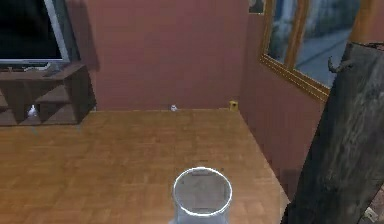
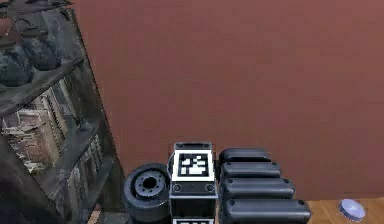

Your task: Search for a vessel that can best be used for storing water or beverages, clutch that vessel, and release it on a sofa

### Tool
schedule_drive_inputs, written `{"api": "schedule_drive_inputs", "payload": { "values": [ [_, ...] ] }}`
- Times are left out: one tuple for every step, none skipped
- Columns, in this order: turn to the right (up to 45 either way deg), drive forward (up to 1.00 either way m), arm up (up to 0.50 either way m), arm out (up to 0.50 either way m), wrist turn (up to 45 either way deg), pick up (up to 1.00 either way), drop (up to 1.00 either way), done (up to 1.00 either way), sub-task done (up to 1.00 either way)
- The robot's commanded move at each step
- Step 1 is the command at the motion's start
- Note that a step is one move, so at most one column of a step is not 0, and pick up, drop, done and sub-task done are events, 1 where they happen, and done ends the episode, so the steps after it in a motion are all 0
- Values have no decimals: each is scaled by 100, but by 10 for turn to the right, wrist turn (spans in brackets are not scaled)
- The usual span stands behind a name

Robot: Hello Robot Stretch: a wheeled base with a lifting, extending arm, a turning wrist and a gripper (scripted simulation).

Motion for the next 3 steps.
{"api": "schedule_drive_inputs", "payload": {
  "values": [
    [0,15,0,0,0,0,0,0,0],
    [-450,0,0,0,0,0,0,0,0],
    [-120,0,0,0,0,0,0,0,0]
  ]
}}
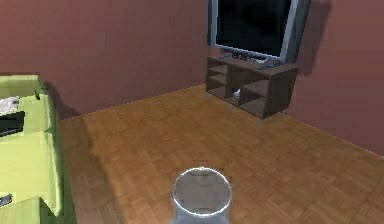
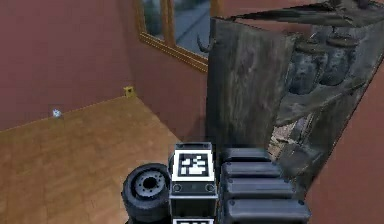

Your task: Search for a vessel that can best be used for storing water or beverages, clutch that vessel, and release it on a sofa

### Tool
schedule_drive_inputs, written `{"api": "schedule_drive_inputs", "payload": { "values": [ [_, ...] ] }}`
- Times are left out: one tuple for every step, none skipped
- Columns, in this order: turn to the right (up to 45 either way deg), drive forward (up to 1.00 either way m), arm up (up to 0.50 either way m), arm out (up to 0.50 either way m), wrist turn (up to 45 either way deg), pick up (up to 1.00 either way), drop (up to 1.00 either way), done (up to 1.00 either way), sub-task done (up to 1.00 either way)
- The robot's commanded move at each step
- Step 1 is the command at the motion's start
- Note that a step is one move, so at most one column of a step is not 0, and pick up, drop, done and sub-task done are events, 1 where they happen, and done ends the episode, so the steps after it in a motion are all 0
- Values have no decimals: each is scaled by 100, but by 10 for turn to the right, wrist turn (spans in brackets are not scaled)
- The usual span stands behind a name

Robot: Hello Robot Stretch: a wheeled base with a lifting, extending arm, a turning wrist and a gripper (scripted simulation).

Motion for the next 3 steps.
{"api": "schedule_drive_inputs", "payload": {
  "values": [
    [0,55,0,0,0,0,0,0,0],
    [-330,0,0,0,0,0,0,0,0],
    [-30,0,0,0,0,0,0,0,0]
  ]
}}
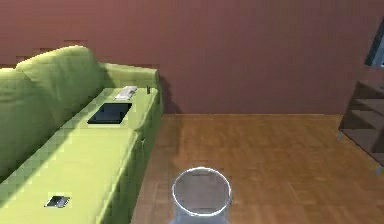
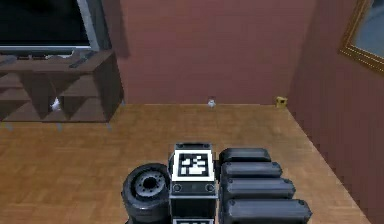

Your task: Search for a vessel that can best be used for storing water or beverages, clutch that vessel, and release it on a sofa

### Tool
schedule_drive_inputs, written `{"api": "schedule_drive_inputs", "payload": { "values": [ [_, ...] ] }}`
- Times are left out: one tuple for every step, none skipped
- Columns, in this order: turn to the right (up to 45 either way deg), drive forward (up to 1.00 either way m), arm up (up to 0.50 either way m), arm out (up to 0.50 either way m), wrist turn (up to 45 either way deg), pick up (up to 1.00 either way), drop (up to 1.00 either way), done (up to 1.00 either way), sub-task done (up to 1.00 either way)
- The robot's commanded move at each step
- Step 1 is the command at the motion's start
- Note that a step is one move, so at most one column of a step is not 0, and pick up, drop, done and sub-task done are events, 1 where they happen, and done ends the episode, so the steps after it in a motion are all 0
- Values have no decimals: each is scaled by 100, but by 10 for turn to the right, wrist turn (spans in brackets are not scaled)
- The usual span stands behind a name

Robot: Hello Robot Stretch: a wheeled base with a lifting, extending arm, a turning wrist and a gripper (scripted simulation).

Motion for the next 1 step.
{"api": "schedule_drive_inputs", "payload": {
  "values": [
    [0,100,0,0,0,0,0,0,0]
  ]
}}
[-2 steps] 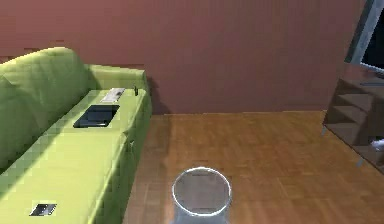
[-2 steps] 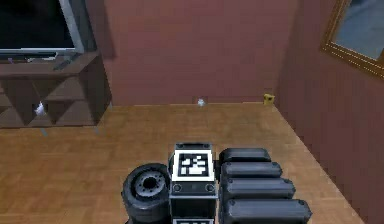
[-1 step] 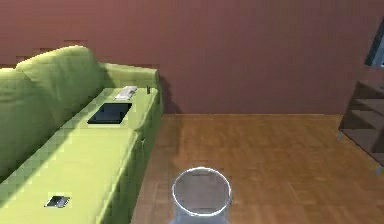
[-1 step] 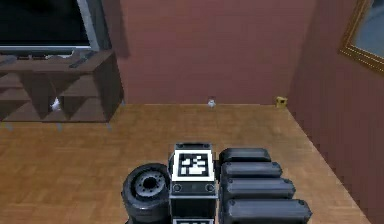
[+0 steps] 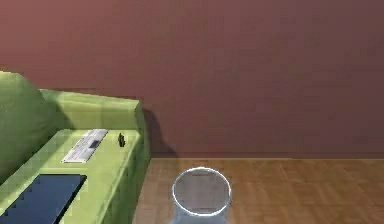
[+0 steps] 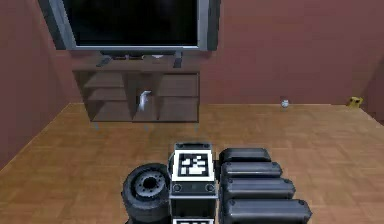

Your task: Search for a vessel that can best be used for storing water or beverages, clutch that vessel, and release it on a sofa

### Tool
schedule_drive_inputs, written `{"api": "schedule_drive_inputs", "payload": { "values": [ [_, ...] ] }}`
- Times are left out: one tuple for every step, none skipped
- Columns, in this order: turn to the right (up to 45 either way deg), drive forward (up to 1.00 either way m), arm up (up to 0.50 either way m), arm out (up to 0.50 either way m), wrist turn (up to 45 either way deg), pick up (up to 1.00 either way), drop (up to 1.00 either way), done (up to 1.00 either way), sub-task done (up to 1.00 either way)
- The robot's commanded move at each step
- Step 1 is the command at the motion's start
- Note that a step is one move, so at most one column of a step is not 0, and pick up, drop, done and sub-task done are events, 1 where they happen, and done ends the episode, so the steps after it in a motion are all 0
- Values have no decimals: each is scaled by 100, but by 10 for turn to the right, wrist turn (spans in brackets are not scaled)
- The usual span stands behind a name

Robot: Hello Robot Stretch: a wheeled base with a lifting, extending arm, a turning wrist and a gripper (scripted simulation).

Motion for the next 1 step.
{"api": "schedule_drive_inputs", "payload": {
  "values": [
    [0,40,0,0,0,0,0,0,0]
  ]
}}
